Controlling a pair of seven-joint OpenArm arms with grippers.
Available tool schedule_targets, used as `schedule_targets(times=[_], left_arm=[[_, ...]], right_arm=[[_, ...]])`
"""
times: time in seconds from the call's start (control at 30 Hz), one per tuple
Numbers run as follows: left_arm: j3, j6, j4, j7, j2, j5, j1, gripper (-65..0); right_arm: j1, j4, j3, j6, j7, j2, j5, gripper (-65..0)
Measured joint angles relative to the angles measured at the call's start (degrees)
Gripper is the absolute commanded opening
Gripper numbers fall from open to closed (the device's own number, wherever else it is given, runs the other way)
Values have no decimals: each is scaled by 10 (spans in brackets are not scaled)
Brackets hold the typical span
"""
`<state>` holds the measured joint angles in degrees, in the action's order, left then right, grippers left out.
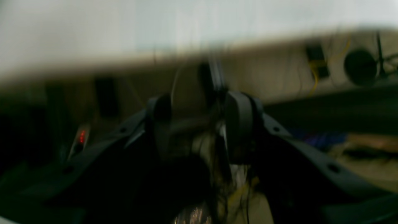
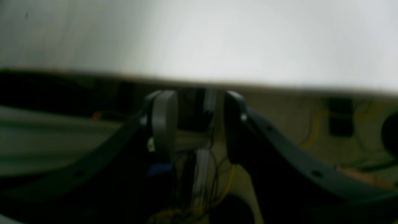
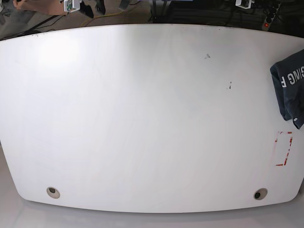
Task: Fold the T-shirt properly
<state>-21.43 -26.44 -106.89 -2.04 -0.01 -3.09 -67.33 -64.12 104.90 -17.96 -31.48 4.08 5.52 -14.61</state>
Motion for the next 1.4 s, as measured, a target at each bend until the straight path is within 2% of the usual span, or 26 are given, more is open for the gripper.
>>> schedule_targets(times=[0.13, 0.3, 0.4, 0.57, 0.7, 0.8, 0.9, 1.1, 1.27, 1.4], left_arm=[[-29, 10, 59, -5, -5, -2, 10, -393], [-27, 6, 177, -5, -5, -4, 59, -393], [-23, -2, 262, -2, -5, 1, 116, -393], [7, 16, 408, -7, -40, 4, 209, -393], [30, 11, 530, -12, -53, 2, 283, -393], [37, 43, 623, -14, -53, 11, 337, -393], [36, 82, 684, -13, -54, 52, 376, -393], [35, 84, 801, -18, -54, 79, 454, -393], [35, 82, 914, -13, -49, 82, 523, -393], [35, 89, 943, -20, -50, 78, 555, -393]], right_arm=[[-27, -24, 10, -4, 7, -14, -4, -412], [-7, -131, 60, -3, 4, -1, -2, -412], [36, -212, 83, 3, 0, 5, -2, -412], [130, -356, 87, 5, 6, 1, -1, -412], [196, -459, 88, 4, 7, 2, -1, -412], [247, -523, 87, 3, 12, 3, 49, -412], [302, -587, 84, 4, 8, 1, 118, -412], [390, -706, 84, 5, 13, 0, 165, -412], [441, -799, 85, 56, 13, 6, 178, -409], [468, -828, 86, 63, 12, 18, 177, -407]])
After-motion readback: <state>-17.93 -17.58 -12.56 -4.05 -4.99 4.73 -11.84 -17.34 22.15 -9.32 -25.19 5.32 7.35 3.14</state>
